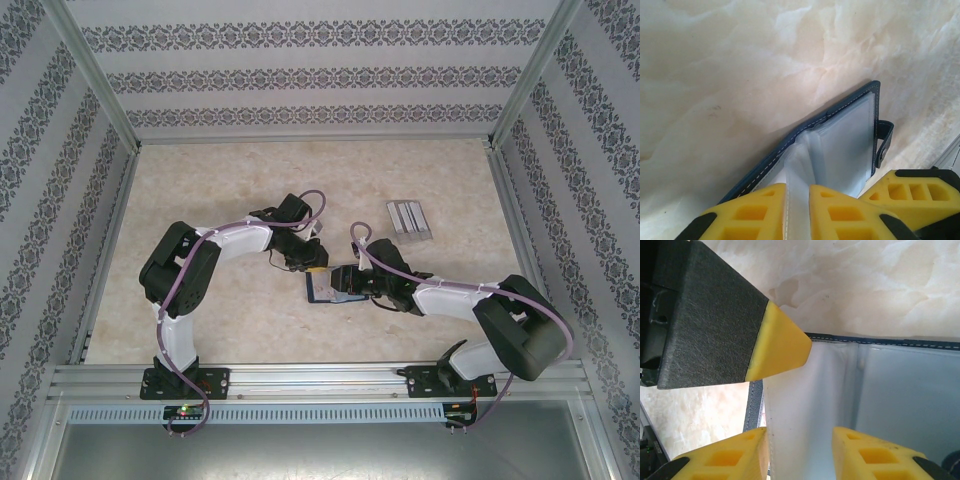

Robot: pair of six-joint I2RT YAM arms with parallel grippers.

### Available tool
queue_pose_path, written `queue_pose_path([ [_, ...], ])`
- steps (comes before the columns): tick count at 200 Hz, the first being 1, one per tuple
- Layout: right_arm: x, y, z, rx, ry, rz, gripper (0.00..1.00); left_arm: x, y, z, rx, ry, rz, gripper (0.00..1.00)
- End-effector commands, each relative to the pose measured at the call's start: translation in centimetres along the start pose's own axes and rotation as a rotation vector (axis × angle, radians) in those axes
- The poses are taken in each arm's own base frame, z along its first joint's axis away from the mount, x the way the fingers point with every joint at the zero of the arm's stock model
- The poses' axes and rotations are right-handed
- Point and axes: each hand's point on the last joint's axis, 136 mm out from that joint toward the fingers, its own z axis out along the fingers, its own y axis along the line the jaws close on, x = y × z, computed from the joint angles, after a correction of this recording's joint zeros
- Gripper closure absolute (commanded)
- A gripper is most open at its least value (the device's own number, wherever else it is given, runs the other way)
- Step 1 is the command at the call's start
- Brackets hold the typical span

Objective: Put the credit cards into the card holder

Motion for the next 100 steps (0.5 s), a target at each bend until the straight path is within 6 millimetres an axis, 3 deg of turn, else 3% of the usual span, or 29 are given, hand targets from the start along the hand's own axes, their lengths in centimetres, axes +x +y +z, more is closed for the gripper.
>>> queue_pose_path([
  [1, 0.3, -0.2, 0.1, -0.014, 0.016, -0.006, 0.62, 0.2, 0.8, 0.2, -0.037, 0.019, 0.008, 0.82],
  [48, 0.8, -0.4, 0.5, -0.015, 0.048, 0.007, 0.6, 0.2, 0.7, 0.3, -0.031, 0.023, 0.002, 0.85],
  [70, 1.2, 0.3, 0.9, -0.061, 0.088, -0.007, 0.58, -0.1, 0.1, 0.1, -0.017, 0.014, 0.018, 0.71],
  [100, 1.3, 0.1, 0.7, -0.064, 0.089, 0.008, 0.64, -1.0, -1.6, -0.8, 0.028, -0.036, 0.055, 0.5],
])
